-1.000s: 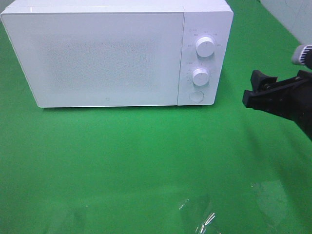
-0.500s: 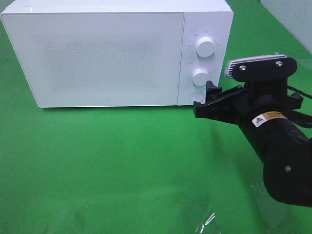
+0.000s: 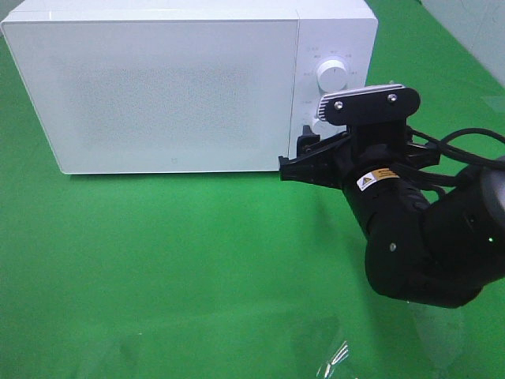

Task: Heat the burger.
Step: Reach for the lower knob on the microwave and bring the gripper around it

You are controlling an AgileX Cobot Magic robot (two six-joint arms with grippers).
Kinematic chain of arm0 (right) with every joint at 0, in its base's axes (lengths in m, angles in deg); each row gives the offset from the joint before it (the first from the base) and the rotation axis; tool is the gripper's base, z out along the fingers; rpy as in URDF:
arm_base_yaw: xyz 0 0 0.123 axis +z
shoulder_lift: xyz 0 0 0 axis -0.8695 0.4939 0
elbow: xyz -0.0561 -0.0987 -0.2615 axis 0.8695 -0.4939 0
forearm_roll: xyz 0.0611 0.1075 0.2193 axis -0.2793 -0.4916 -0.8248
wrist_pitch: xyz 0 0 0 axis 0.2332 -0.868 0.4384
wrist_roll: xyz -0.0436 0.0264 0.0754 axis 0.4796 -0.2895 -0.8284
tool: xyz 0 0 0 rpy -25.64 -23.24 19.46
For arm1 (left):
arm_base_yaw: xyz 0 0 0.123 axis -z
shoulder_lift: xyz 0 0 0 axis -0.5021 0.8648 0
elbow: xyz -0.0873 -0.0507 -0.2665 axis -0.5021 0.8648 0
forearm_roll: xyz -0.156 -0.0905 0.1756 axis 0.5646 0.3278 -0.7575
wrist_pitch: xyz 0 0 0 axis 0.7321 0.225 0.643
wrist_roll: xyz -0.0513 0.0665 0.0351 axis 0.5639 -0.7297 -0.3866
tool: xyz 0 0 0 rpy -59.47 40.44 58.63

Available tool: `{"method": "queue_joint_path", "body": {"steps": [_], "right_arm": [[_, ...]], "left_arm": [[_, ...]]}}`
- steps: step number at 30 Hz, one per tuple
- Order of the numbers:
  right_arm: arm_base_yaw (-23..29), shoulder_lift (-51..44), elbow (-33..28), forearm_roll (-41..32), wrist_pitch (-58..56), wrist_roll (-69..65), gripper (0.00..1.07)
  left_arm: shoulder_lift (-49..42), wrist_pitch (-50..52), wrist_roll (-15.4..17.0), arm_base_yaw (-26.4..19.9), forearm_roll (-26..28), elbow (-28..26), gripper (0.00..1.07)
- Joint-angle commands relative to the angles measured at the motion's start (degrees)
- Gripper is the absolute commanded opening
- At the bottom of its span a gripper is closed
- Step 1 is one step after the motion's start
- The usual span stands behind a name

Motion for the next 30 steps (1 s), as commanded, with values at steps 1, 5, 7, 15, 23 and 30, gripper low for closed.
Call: {"method": "queue_joint_path", "body": {"steps": [1,5,7,15,23,30], "right_arm": [[0.0,1.0,1.4,0.3,2.6,0.6,0.76],[-0.9,2.6,3.0,1.1,2.0,0.3,0.76],[-2.2,3.6,4.4,1.5,0.6,0.2,0.76],[-4.0,6.1,7.0,2.9,-0.3,0.1,0.76],[-4.0,9.6,10.3,2.9,-0.6,-0.1,0.76],[-4.7,11.6,12.6,3.2,-2.2,-0.7,0.76]], "left_arm": [[-1.4,0.4,-0.1,0.2,0.0,0.1,0.98],[-1.4,0.4,-0.1,0.2,0.0,0.1,0.98],[-1.4,0.4,-0.1,0.2,0.0,0.1,0.98],[-1.2,0.4,-0.1,0.2,0.0,0.1,0.98],[-1.2,0.4,-0.1,0.2,0.0,0.1,0.98],[-1.2,0.4,-0.1,0.2,0.0,0.1,0.98]]}}
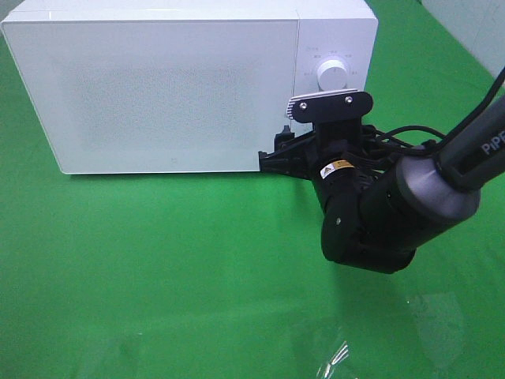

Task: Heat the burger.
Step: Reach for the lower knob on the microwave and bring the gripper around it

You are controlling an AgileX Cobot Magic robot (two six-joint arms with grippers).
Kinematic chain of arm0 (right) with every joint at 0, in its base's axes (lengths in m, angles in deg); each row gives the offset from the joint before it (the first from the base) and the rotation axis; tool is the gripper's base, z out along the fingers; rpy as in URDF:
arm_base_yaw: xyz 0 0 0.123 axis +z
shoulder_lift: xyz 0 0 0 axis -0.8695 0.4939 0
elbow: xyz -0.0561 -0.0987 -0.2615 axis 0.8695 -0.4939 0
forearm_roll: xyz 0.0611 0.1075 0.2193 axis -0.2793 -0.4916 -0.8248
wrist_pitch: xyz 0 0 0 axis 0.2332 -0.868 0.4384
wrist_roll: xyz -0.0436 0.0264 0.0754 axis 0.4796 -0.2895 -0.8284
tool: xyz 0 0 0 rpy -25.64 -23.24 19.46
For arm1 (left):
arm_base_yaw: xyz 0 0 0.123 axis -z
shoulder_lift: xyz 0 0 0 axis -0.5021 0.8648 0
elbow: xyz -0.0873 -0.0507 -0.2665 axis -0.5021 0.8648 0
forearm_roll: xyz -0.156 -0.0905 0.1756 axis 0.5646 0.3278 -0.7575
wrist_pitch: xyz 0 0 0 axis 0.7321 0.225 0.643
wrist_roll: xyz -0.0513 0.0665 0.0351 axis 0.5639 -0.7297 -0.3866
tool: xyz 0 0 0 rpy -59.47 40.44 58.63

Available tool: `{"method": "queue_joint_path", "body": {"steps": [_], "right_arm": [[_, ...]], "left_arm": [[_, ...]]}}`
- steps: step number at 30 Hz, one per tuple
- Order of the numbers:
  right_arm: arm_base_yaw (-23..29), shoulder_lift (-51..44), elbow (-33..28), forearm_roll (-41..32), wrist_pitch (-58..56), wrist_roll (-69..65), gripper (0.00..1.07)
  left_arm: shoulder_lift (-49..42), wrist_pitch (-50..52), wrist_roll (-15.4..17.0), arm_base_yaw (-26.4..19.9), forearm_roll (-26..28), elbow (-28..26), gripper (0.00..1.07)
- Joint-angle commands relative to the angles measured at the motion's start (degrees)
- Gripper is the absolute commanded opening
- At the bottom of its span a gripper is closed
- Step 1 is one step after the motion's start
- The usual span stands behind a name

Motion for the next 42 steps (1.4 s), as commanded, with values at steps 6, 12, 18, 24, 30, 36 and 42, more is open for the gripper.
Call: {"method": "queue_joint_path", "body": {"steps": [6,12,18,24,30,36,42], "right_arm": [[-2.4,0.3,2.4,1.4,-0.9,-0.5,0.76],[-4.6,0.3,3.3,2.1,-1.4,-0.5,0.76],[-4.6,1.1,3.9,2.8,-1.4,-0.6,0.76],[-4.5,2.2,4.8,2.9,-0.6,-0.6,0.70],[-4.5,2.1,4.8,2.9,0.0,-0.6,0.66],[-4.5,1.4,4.8,2.9,0.6,0.3,0.67],[-4.5,0.7,4.8,2.9,0.8,0.6,0.67]], "left_arm": [[-1.2,0.4,-0.1,0.2,0.0,0.1,0.98],[-1.2,0.4,-0.1,0.2,0.0,0.1,0.98],[-1.2,0.4,-0.1,0.2,0.0,0.1,0.98],[-1.2,0.4,-0.1,0.2,0.0,0.1,0.98],[-1.2,0.4,-0.1,0.2,0.0,0.1,0.98],[-1.2,0.4,-0.1,0.2,0.0,0.1,0.98],[-1.2,0.4,-0.1,0.2,0.0,0.1,0.98]]}}
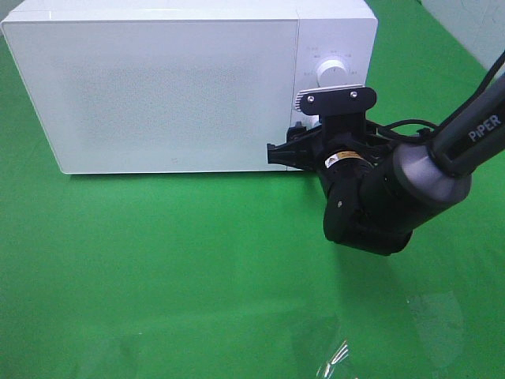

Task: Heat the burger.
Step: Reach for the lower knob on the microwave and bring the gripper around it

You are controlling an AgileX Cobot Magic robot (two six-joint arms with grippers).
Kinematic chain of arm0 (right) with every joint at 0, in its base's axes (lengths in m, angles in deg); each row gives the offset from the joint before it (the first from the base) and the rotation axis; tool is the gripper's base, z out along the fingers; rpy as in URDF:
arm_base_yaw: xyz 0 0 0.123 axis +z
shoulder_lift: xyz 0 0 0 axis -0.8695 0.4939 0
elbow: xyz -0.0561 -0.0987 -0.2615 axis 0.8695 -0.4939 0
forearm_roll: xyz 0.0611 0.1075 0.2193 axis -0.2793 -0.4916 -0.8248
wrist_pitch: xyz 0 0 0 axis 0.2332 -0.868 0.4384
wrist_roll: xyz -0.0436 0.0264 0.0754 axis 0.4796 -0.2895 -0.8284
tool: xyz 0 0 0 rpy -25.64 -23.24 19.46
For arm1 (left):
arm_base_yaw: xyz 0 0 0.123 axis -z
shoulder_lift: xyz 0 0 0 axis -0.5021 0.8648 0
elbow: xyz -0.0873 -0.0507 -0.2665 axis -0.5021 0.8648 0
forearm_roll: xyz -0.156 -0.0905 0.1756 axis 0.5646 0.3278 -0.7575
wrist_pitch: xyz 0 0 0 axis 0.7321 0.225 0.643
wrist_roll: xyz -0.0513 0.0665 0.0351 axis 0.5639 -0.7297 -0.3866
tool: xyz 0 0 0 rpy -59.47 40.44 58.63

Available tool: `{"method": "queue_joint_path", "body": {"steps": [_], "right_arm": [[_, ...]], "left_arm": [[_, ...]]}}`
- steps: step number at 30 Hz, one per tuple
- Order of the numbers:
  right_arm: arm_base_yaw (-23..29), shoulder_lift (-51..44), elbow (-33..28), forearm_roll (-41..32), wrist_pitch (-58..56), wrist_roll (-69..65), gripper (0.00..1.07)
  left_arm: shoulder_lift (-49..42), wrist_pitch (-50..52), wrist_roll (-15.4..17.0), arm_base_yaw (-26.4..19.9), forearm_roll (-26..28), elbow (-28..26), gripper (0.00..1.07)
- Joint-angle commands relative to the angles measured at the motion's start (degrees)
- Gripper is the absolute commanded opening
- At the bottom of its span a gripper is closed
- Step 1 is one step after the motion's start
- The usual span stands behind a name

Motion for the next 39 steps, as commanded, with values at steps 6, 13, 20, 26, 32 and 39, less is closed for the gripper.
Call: {"method": "queue_joint_path", "body": {"steps": [6,13,20,26,32,39], "right_arm": [[-0.5,-1.8,1.5,1.8,3.6,0.7,0.67],[-0.5,-1.8,1.5,1.9,3.7,0.6,0.55],[-0.5,-1.8,1.5,2.3,3.8,0.6,0.20],[-0.5,-1.8,1.5,4.4,3.8,0.6,0.00],[-0.5,-1.8,1.5,5.0,3.8,-0.6,0.00],[-0.5,-1.8,1.5,5.7,3.8,-7.4,0.00]], "left_arm": [[-1.2,0.4,-0.1,0.2,0.0,0.1,0.98],[-1.2,0.4,-0.1,0.2,0.0,0.1,0.98],[-1.2,0.4,-0.1,0.2,0.0,0.1,0.98],[-1.2,0.4,-0.1,0.2,0.0,0.1,0.98],[-1.2,0.4,-0.1,0.2,0.0,0.1,0.98],[-1.2,0.4,-0.1,0.2,0.0,0.1,0.98]]}}
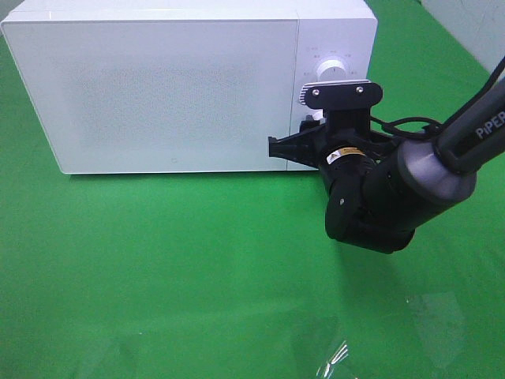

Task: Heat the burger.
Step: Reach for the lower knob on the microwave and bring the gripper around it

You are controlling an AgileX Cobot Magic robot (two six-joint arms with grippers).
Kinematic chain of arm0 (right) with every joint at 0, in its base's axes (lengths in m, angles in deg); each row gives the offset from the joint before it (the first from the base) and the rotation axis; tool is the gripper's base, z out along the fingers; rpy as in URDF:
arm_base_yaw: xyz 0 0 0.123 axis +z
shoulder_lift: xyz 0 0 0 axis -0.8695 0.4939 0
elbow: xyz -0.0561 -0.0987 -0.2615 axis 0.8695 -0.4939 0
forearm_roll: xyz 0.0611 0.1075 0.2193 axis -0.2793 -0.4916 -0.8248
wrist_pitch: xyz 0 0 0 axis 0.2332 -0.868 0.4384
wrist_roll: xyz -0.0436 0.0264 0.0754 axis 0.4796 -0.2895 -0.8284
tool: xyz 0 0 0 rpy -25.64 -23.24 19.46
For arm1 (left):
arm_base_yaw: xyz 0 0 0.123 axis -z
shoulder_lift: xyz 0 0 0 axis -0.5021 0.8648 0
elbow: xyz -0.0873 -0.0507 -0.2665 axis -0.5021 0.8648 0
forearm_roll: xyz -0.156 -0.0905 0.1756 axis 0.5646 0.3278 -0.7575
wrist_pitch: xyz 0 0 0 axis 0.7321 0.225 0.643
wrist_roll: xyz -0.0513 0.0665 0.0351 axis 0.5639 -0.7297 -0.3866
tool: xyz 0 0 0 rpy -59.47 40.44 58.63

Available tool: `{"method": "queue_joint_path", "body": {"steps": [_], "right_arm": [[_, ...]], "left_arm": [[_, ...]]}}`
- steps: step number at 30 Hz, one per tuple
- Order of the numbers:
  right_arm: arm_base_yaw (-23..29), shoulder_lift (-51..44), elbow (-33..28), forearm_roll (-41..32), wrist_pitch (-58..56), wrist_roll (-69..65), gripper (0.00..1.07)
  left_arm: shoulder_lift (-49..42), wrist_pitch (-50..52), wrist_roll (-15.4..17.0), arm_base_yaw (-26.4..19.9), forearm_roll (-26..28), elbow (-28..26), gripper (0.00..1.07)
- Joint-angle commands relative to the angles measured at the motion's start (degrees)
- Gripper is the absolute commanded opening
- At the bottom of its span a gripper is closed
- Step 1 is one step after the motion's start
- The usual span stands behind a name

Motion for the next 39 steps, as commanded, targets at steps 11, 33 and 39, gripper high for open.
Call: {"method": "queue_joint_path", "body": {"steps": [11,33,39], "right_arm": [[-0.5,-1.0,1.7,9.5,2.5,-34.1,0.00],[-0.5,-1.0,1.7,15.4,2.0,-98.1,0.00],[-0.5,-1.0,1.7,15.4,2.0,-97.3,0.00]], "left_arm": [[-1.2,0.4,-0.1,0.2,0.0,0.1,0.98],[-1.2,0.4,-0.1,0.2,0.0,0.1,0.98],[-1.2,0.4,-0.1,0.2,0.0,0.1,0.98]]}}
